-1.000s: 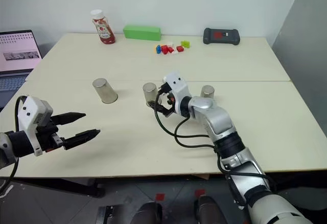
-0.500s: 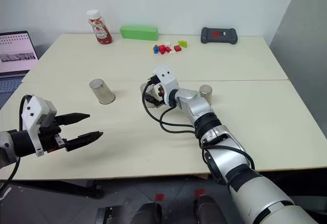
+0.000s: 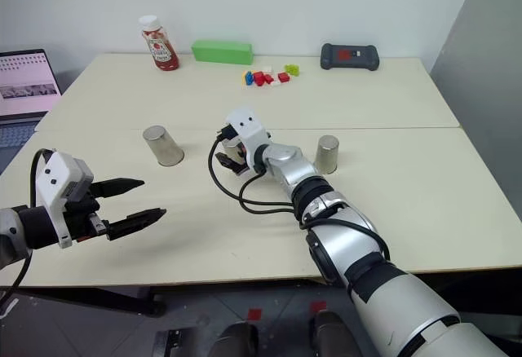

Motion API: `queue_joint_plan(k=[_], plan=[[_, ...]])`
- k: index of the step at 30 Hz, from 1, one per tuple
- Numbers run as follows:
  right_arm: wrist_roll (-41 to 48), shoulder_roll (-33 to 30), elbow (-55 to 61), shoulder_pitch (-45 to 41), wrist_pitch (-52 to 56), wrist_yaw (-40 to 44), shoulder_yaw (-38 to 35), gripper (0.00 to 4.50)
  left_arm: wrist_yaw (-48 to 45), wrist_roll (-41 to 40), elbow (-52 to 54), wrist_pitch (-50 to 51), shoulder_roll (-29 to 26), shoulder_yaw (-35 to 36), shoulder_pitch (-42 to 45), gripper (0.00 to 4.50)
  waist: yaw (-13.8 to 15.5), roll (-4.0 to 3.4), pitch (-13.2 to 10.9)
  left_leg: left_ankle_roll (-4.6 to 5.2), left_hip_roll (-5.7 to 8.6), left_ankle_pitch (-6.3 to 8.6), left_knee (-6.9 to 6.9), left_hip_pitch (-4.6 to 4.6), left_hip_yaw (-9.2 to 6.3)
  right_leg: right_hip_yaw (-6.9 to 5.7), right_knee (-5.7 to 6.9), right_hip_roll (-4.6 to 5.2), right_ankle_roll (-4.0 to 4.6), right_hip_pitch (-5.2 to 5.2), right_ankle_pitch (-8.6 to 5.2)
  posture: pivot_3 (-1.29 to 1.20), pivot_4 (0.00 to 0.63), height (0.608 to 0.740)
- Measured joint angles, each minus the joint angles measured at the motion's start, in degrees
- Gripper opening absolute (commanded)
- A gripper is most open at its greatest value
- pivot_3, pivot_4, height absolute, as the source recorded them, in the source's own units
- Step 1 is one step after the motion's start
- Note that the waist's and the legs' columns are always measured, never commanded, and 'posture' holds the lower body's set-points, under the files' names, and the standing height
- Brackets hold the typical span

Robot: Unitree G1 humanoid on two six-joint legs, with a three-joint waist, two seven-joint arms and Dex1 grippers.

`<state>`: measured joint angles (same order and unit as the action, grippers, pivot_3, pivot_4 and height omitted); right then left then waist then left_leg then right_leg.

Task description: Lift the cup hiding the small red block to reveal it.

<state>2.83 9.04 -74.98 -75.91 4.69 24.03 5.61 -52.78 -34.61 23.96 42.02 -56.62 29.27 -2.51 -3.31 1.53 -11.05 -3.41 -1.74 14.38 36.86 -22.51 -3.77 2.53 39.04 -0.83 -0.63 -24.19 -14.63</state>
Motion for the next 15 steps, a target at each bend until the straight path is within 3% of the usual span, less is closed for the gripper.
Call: queue_joint_plan(k=[2, 15], plan=[[-1.1, 0.2, -0.4, 0.0, -0.6, -1.0, 0.0, 4.5, 0.4, 0.0, 0.3, 0.1, 0.0, 0.2, -0.1, 4.43, 0.0, 0.0, 0.0, 0.0, 0.0, 0.0, -0.01, 0.01, 0.0, 0.0, 0.0, 0.0, 0.0, 0.0, 0.0, 0.0, 0.15, 0.74], [-1.8, 0.6, -1.5, 0.0, -1.7, -5.0, -5.2, 1.08, 1.3, 0.2, 1.0, 0.2, 0.0, 0.5, -0.9, 4.5, 0.0, 0.0, 0.0, 0.0, 0.0, 0.0, -0.01, 0.0, -0.02, -0.02, 0.01, 0.0, 0.01, 0.0, -0.01, 0.0, 0.15, 0.74]])
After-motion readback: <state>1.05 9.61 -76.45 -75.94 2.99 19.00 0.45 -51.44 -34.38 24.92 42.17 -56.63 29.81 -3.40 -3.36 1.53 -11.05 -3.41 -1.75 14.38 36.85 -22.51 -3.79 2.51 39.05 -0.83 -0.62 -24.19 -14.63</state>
